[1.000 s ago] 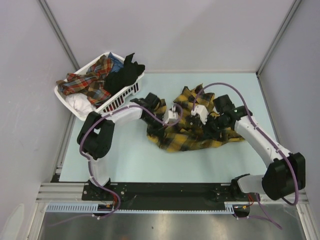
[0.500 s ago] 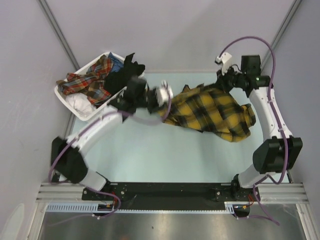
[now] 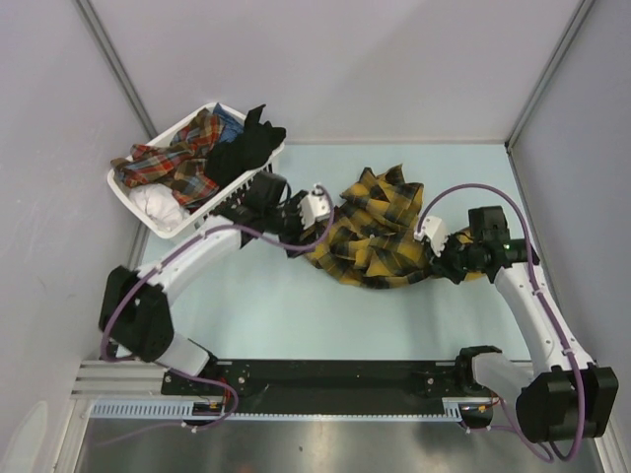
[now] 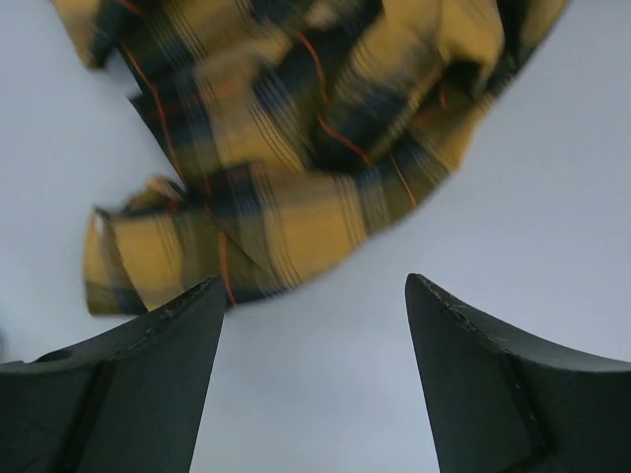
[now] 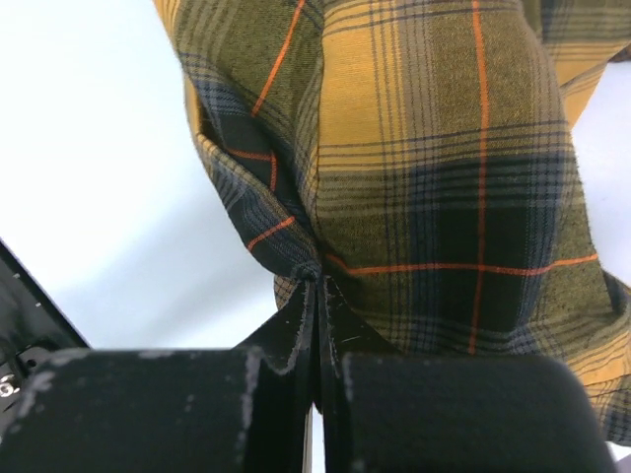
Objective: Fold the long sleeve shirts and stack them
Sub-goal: Flatten the shirt out
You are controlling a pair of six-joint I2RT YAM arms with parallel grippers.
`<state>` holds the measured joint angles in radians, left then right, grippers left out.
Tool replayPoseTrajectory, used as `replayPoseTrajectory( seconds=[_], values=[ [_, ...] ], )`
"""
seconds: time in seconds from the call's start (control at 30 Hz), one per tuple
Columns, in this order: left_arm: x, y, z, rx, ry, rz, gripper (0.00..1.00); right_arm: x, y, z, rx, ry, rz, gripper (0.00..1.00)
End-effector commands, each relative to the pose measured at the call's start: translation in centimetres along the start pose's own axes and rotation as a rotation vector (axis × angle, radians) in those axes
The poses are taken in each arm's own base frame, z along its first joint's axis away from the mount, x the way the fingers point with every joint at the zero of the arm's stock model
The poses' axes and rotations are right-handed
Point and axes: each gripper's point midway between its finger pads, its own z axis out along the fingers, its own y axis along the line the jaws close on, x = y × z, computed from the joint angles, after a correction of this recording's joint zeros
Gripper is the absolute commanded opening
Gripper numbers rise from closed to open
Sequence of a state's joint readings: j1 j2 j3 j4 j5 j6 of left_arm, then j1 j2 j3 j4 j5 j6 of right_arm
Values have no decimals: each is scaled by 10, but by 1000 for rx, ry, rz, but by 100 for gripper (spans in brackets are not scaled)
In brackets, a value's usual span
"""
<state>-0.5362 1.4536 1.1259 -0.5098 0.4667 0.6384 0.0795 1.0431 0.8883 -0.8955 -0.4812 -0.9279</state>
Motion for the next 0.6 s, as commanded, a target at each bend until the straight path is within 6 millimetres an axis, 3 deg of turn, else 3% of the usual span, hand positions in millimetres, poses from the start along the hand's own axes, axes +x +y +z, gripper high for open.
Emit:
replayPoseTrajectory(
  seconds=[0.0, 0.07, 0.17, 0.33, 0.43, 0.5, 0.57],
  values=[
    [-43, 19, 20, 82, -94, 25, 78, -13, -20, 0, 59, -14, -23, 0],
    [-52, 13, 24, 118, -108, 67, 79, -24, -31, -1, 84, -35, 1, 0],
    [-25, 6, 40, 115, -22, 119, 82, -41, -47, -7, 128, -74, 7, 0],
    [23, 69, 61, -37, 111, 61, 84, -51, -51, -12, 135, -96, -5, 0],
    [40, 81, 75, -3, 160, 98, 85, -53, -51, -10, 130, -96, -24, 0],
    [56, 64, 76, 88, 214, 105, 79, -57, -56, -8, 135, -96, -32, 0],
    [61, 55, 74, 133, 219, 127, 62, -60, -63, -7, 146, -97, -44, 0]
  ],
)
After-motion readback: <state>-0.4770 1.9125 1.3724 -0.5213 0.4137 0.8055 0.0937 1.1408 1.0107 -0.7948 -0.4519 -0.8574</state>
